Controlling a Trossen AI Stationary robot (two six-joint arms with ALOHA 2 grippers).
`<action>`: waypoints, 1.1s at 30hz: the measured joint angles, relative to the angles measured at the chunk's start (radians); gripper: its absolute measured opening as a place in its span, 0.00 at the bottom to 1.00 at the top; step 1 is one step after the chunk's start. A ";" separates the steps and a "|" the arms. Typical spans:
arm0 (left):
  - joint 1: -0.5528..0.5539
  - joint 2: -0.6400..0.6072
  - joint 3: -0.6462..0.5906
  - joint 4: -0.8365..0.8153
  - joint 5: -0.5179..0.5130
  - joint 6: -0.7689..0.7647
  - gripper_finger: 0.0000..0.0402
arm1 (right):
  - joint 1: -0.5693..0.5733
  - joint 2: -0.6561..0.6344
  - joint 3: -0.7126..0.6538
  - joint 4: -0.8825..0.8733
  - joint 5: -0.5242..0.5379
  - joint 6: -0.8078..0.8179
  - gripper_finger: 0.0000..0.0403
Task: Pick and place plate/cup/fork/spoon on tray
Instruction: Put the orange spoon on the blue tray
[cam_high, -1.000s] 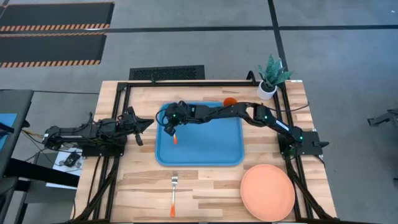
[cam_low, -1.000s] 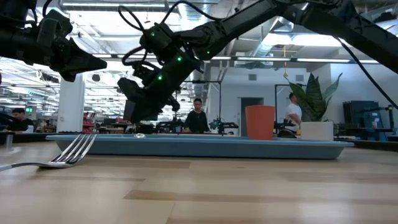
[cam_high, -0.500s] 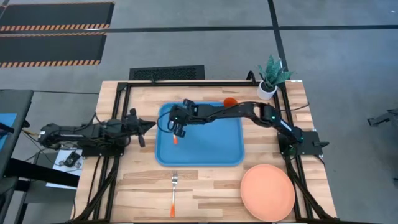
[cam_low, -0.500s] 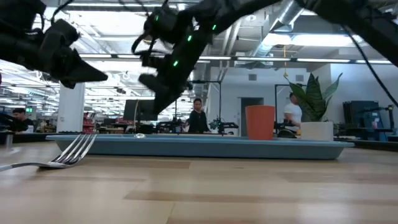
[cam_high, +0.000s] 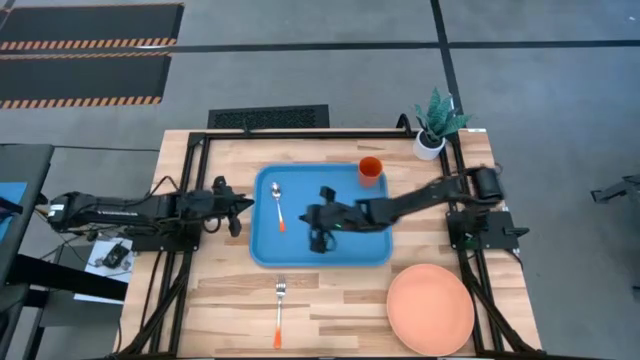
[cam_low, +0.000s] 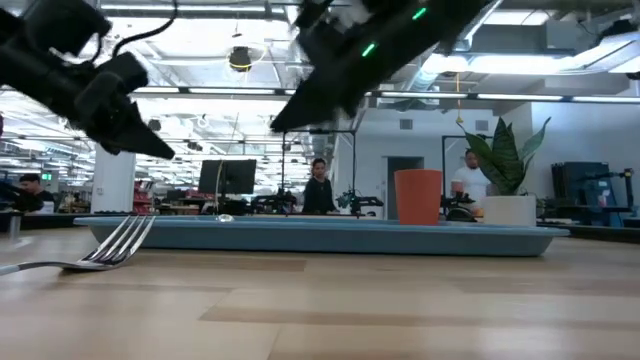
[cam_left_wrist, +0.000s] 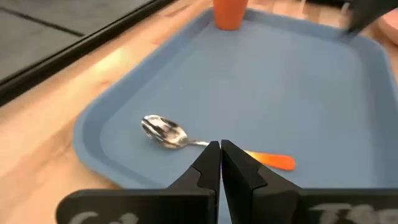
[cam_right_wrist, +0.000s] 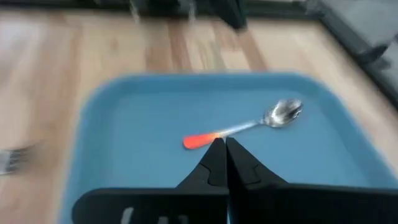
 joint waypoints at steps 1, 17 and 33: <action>0.014 0.029 0.025 -0.012 0.005 0.001 0.00 | 0.019 -0.044 -0.035 0.011 0.018 0.000 0.01; 0.254 0.616 0.279 -0.088 0.058 0.058 0.00 | 0.211 -0.387 -0.209 0.003 0.328 -0.084 0.01; 0.313 1.001 0.418 0.062 0.047 0.039 0.00 | 0.222 -0.386 -0.209 0.001 0.331 -0.099 0.01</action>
